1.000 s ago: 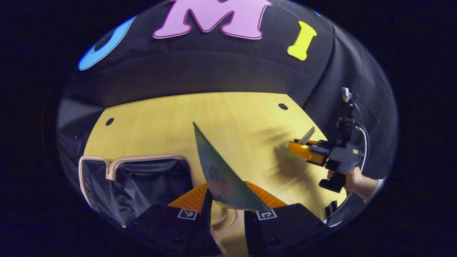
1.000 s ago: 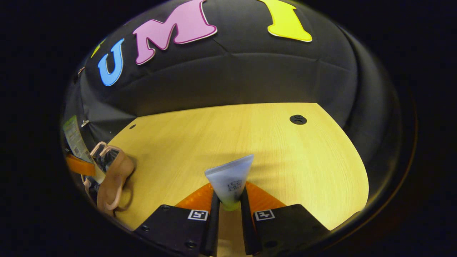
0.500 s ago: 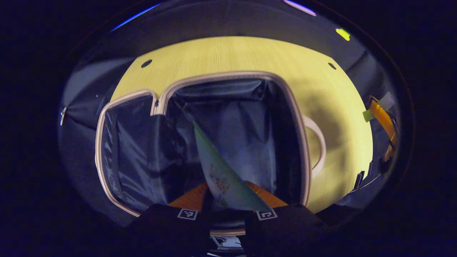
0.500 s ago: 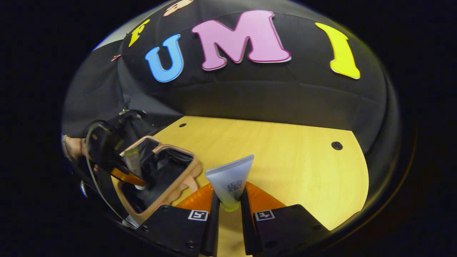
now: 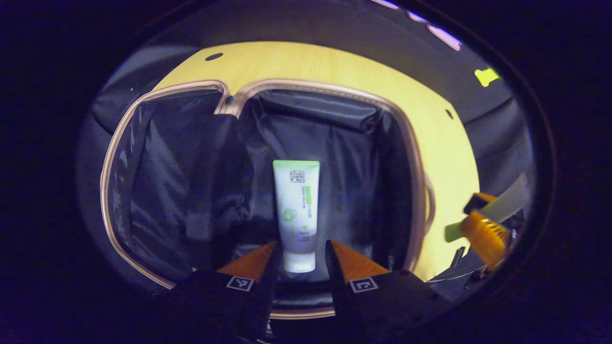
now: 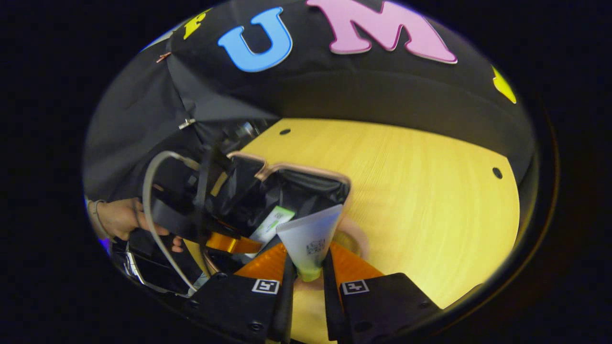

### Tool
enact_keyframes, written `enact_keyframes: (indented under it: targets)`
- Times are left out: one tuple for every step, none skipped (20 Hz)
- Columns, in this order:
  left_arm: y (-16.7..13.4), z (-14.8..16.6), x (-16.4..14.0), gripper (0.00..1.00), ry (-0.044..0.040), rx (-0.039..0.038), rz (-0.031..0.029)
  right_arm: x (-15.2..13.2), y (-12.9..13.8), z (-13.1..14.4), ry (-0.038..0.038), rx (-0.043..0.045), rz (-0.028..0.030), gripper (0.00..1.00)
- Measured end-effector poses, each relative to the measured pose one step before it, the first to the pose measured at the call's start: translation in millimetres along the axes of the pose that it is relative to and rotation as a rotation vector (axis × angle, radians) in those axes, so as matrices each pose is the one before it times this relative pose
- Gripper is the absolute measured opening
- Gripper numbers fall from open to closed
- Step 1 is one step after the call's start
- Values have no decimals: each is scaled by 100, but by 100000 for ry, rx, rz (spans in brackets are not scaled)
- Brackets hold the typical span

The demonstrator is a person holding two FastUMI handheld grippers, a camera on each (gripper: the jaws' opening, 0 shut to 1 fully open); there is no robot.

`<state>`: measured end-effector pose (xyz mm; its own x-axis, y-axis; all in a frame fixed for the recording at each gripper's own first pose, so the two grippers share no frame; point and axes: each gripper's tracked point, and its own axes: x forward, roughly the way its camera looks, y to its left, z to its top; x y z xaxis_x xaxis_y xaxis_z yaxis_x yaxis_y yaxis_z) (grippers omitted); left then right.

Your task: First open the suitcase, pack the skin care products into it, and then close the suitcase.

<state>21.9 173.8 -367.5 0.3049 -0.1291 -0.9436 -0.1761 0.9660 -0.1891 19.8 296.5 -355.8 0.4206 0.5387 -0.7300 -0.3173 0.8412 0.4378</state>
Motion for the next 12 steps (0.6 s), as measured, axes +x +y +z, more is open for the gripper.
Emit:
enact_keyframes:
  targets:
    - [-14,663,-1899,57,-5115,-1210,-4900,969,857,-699,3698,1548,625,32]
    - [576,698,-1801,59,-4798,-1042,-3177,816,765,-519,2844,2147,299,32]
    - [1071,813,-1462,60,-5018,-826,-2358,439,657,-1172,5239,1541,637,32]
    - [1749,602,-1511,70,-3210,-4,24,1143,514,-562,3533,1623,-652,32]
    - [2295,658,-1361,69,-3998,473,2707,1330,74,-731,4808,1181,-2453,32]
    - [2699,554,-1356,75,-2127,797,3904,1297,-120,-726,4819,1676,-3320,32]
    - [2824,623,-1475,78,-2142,-264,5805,1007,211,-445,3742,2097,-1755,33]
    - [2422,386,-886,80,-657,-1017,4507,1025,-54,138,1486,2376,-2347,33]
    - [2402,152,-768,79,-549,-1936,3802,902,-594,-134,2458,1779,-4319,26]
    - [2439,202,-511,80,-976,-2340,3262,632,-487,80,1496,1423,-3354,33]
    - [2372,73,-452,80,-440,-2451,3060,697,44,44,629,1754,-1339,34]
    - [2338,258,-686,80,-1343,-2403,3168,502,126,50,1066,1616,-791,34]
